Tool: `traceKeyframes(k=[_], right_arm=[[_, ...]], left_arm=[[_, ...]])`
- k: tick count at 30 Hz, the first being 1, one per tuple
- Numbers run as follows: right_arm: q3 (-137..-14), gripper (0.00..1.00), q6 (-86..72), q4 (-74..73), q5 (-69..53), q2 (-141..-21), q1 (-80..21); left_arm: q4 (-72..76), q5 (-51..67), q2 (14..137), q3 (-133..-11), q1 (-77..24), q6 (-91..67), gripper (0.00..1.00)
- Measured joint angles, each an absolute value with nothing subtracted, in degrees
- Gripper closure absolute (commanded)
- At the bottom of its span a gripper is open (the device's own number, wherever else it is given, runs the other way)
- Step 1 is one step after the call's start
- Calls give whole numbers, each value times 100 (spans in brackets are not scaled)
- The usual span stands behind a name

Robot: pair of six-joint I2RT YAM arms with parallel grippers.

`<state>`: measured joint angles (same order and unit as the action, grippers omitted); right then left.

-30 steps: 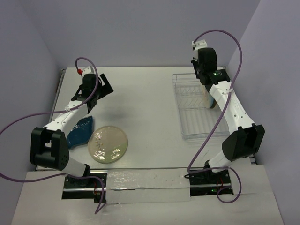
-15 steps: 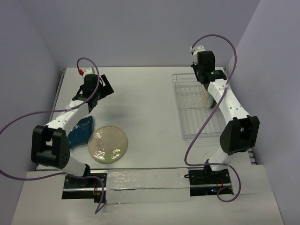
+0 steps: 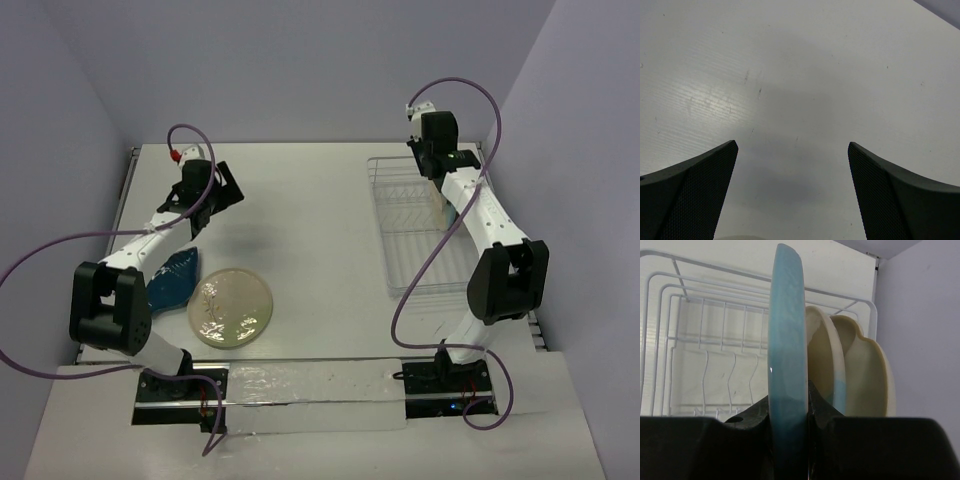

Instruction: Load the plates into the dish rack

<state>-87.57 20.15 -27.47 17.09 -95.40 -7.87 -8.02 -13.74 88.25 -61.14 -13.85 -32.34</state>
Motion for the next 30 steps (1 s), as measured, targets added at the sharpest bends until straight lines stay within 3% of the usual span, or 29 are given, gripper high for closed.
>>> traceKeyframes(k=[23, 30], right_arm=[[-8422, 96, 1393, -2479, 1306, -9795, -478], [-8310, 75, 1323, -2324, 1189, -9795, -410]], left_arm=[[-909, -1487, 8965, -6194, -1391, -3236, 1], [-1005, -1487, 8980, -6323, -1396, -3247, 1]])
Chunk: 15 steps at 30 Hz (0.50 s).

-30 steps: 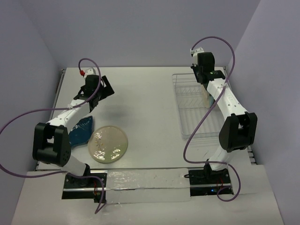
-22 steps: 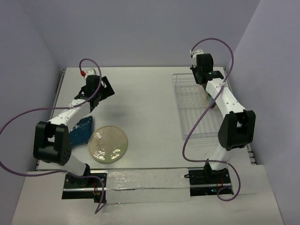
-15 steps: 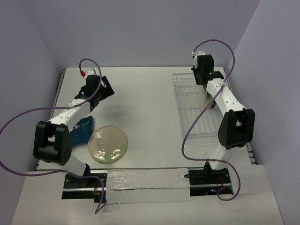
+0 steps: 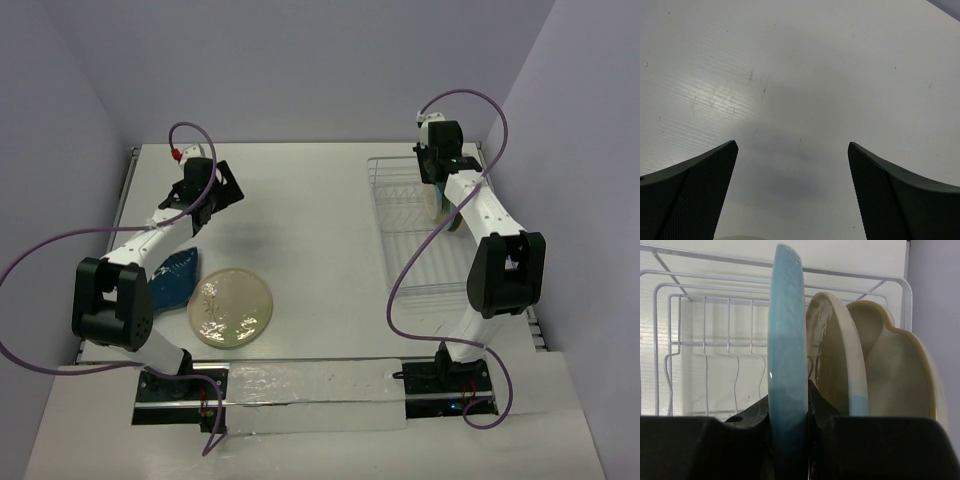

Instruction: Load the plates into the dish rack

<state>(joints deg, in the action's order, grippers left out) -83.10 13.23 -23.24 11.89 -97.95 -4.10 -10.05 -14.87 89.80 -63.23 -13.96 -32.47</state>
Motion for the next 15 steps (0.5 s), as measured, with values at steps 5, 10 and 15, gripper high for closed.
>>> traceKeyframes(k=[5, 10, 15], right_arm=[[-8284, 67, 1314, -2261, 1225, -9795, -390], [-8276, 57, 1341, -2096, 1309, -9792, -353], [-8267, 47, 1358, -1989, 1332, -9755, -349]], left_arm=[[-1015, -1505, 8980, -6359, -1418, -3265, 1], [-1027, -1525, 8980, -6359, -1429, -3285, 1], [-1052, -1570, 8978, -6359, -1451, -3301, 1]])
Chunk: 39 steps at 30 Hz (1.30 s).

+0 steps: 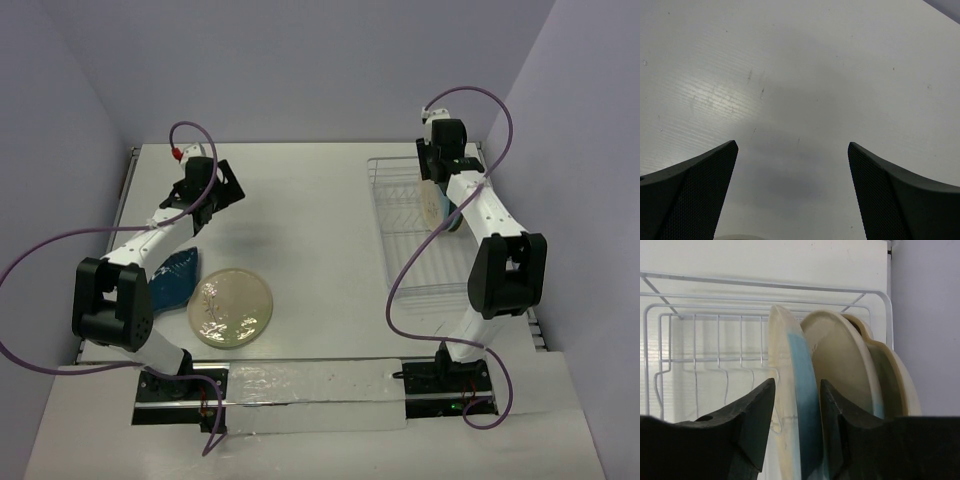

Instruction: Load the plates into the dish rack

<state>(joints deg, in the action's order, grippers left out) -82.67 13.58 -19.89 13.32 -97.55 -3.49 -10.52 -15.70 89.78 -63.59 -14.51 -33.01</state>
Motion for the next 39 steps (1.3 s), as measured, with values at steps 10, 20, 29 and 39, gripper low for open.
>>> traceKeyframes(k=[10, 20, 29, 39], right_arm=[[-8305, 18, 1354, -1970, 1440, -9440, -433], [-8993, 8, 1067, -1880, 1568, -8915, -764], [-9106, 4, 399, -1850, 942, -8589, -1664], [-9309, 0, -899, -1767, -368, -9009, -2796]], left_arm=[[-1139, -1582, 8906, -6359, -1466, -3441, 1], [-1490, -1706, 8367, -6248, -1586, -3891, 1], [-2350, -2062, 6722, -4976, -1823, -4863, 1], [-4118, -1782, 5068, -3617, -1894, -6313, 1]])
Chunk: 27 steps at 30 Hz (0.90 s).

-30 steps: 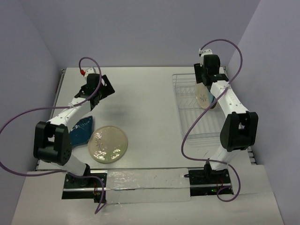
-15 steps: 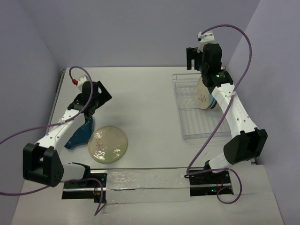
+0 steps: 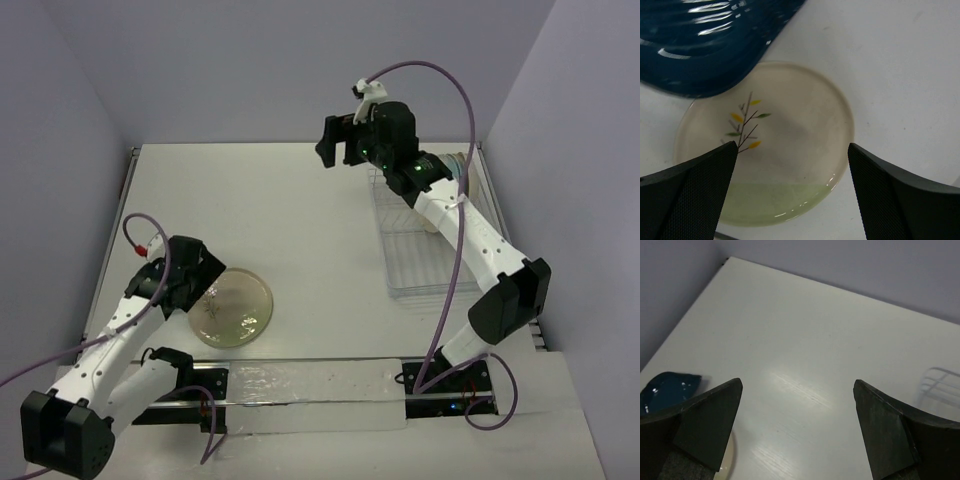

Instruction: Load the plates into the dish rack

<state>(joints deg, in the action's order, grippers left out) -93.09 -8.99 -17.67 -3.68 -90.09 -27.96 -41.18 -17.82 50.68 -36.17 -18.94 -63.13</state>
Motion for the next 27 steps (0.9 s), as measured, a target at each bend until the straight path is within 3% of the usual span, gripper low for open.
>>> traceKeyframes(k=[10, 24, 25, 27], right_arm=[[-8278, 0, -1560, -1416, -1148, -9873, -3648], [-8095, 0, -1775, -940, -2083, -10728, -4180], [-8095, 0, -1800, -910, -2127, -10772, -4213], [-8095, 1, -1841, -850, -2202, -10879, -4275]], left_arm=[[-5736, -2145, 5581, -3626, -1903, -7999, 1], [-5400, -1839, 6078, -2989, -1868, -8561, 1], [-5356, -1840, 6091, -2986, -1868, -8583, 2], [-5247, -1841, 6127, -2966, -1865, -8638, 16]])
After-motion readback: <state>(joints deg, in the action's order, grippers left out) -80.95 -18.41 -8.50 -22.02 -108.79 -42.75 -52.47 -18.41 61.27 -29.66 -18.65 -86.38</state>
